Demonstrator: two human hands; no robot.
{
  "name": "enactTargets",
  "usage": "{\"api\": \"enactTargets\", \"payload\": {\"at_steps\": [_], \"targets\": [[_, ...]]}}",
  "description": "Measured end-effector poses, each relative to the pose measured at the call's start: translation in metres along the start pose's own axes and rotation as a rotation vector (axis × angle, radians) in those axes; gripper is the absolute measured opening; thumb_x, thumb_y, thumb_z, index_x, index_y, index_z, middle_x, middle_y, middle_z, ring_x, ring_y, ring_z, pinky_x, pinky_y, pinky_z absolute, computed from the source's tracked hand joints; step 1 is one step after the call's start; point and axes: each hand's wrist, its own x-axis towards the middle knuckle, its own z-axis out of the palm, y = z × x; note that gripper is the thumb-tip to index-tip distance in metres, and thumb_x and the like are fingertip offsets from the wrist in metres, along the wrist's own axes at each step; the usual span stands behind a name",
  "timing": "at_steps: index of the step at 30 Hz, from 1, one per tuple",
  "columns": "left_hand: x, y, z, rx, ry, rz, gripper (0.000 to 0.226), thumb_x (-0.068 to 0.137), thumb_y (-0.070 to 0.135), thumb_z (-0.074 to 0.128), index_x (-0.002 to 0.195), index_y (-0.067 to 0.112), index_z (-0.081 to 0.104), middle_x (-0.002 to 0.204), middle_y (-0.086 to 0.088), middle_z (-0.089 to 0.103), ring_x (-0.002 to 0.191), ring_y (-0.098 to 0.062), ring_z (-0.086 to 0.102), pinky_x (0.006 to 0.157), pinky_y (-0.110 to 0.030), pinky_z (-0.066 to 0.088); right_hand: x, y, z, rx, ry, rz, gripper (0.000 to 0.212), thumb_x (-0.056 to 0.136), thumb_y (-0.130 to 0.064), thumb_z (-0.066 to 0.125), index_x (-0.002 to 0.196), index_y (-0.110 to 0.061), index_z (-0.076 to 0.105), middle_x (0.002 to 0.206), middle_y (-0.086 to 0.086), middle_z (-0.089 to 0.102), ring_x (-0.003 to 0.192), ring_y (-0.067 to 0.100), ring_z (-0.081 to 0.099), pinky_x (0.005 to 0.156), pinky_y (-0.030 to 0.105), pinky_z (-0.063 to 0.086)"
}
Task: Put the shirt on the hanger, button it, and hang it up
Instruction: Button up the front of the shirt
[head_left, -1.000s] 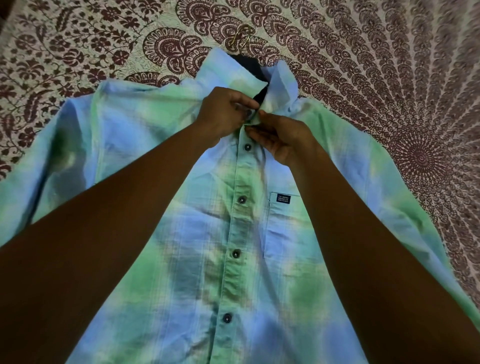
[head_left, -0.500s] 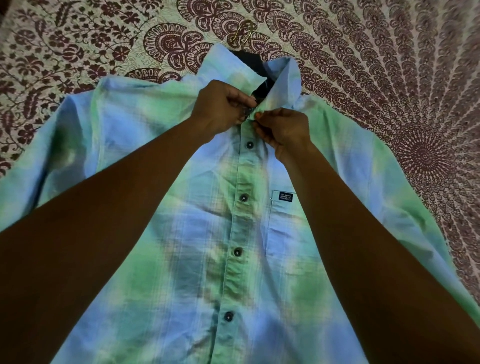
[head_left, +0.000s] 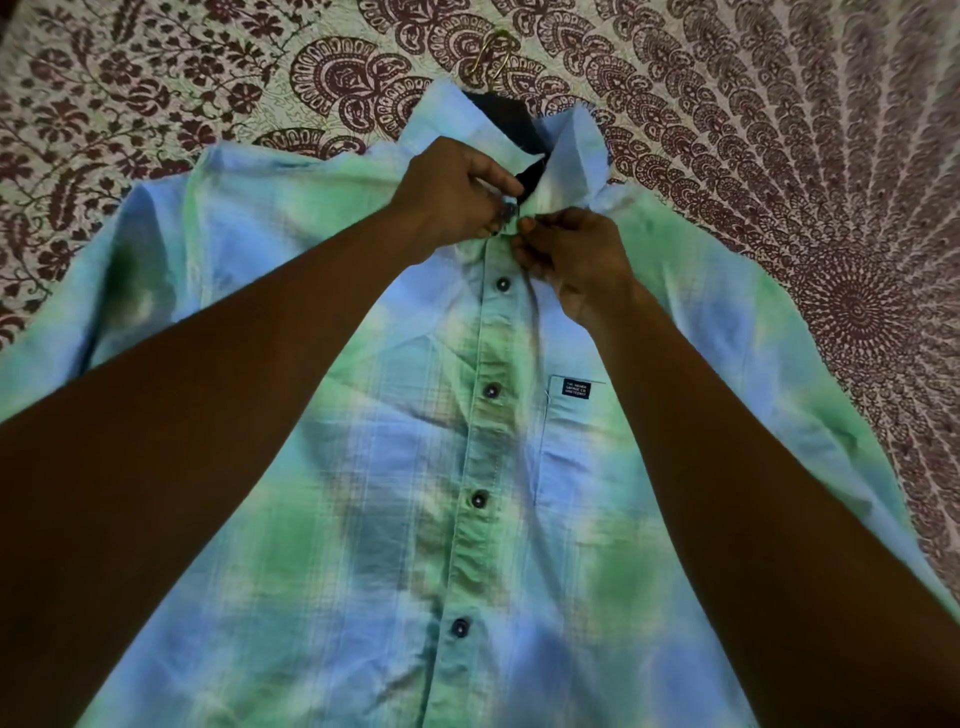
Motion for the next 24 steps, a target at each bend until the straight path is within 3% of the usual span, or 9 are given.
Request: {"api": "enactTargets", "payload": {"at_steps": [4,7,9,12,17,20,22,24], "targets": [[0.001,0.002,0.002,-0.017,-0.005,-0.034,0.016,0.08,0.0,0.066,0.095,0.001,0.069,0.075,-0.014,0.064,0.054,-0.016,0.055,0.062,-0.028,0.049,-0.002,-0.005,-0.004,0.074,-0.078,0.087,0.024,0.089,0.01,0.05,0.067,0.001,0.051,0.048,0.003,0.058,0.042,0.005,0.059,0.053,0.016,0.054],[0.0,0.001,0.001,0.007,-0.01,-0.027,0.014,0.079,0.0,0.066,0.092,0.003,0.069,0.071,-0.011,0.063,0.053,-0.014,0.056,0.066,-0.03,0.053,-0.004,-0.006,-0.002,0.089,-0.063,0.087,0.023,0.088,0.011,0.05,0.068,0.001,0.049,0.063,0.011,0.053,0.041,0.006,0.059,0.053,0.017,0.055],[0.0,-0.002,0.0,0.012,-0.012,-0.007,0.012,0.076,0.0,0.068,0.082,0.01,0.067,0.073,-0.015,0.064,0.06,-0.02,0.06,0.072,-0.035,0.055,-0.004,-0.004,0.001,0.094,-0.027,0.062,0.027,0.087,0.013,0.051,0.065,-0.003,0.047,0.062,0.01,0.051,0.039,0.006,0.057,0.051,0.017,0.054],[0.0,-0.005,0.0,0.059,0.049,0.012,0.031,0.073,0.0,0.065,0.07,0.026,0.049,0.067,-0.007,0.06,0.07,-0.029,0.062,0.074,-0.041,0.056,-0.004,0.002,0.005,0.063,0.017,-0.009,0.034,0.085,0.015,0.052,0.058,-0.004,0.045,0.053,0.008,0.048,0.037,0.009,0.053,0.048,0.019,0.051],[-0.002,-0.008,0.002,0.009,0.074,-0.035,0.031,0.067,0.003,0.061,0.068,0.025,0.04,0.068,-0.008,0.054,0.08,-0.041,0.064,0.074,-0.049,0.056,0.0,0.016,0.007,-0.071,0.095,-0.159,0.041,0.081,0.018,0.052,0.052,-0.011,0.046,0.058,0.007,0.05,0.056,0.018,0.05,0.058,0.029,0.046],[0.002,-0.009,0.001,-0.054,0.09,-0.099,0.034,0.072,-0.006,0.061,0.067,0.02,0.04,0.069,-0.009,0.051,0.064,-0.033,0.062,0.072,-0.046,0.056,0.002,0.023,0.006,-0.095,0.125,-0.21,0.042,0.077,0.018,0.052,0.054,-0.017,0.051,0.062,0.007,0.054,0.062,0.022,0.053,0.065,0.033,0.045],[0.005,-0.008,0.001,-0.068,0.086,-0.115,0.035,0.075,-0.009,0.06,0.067,0.018,0.041,0.067,-0.009,0.05,0.056,-0.023,0.061,0.068,-0.042,0.057,0.0,0.023,0.006,-0.034,0.112,-0.206,0.043,0.079,0.02,0.05,0.053,-0.014,0.048,0.059,0.007,0.052,0.06,0.021,0.051,0.06,0.031,0.044],[0.006,-0.007,0.001,-0.048,0.074,-0.123,0.034,0.076,-0.009,0.06,0.066,0.018,0.041,0.066,-0.008,0.049,0.058,-0.025,0.061,0.066,-0.041,0.057,-0.003,0.019,0.007,0.008,0.077,-0.191,0.04,0.081,0.022,0.048,0.056,-0.009,0.048,0.057,0.007,0.051,0.054,0.017,0.051,0.054,0.026,0.046]]}}
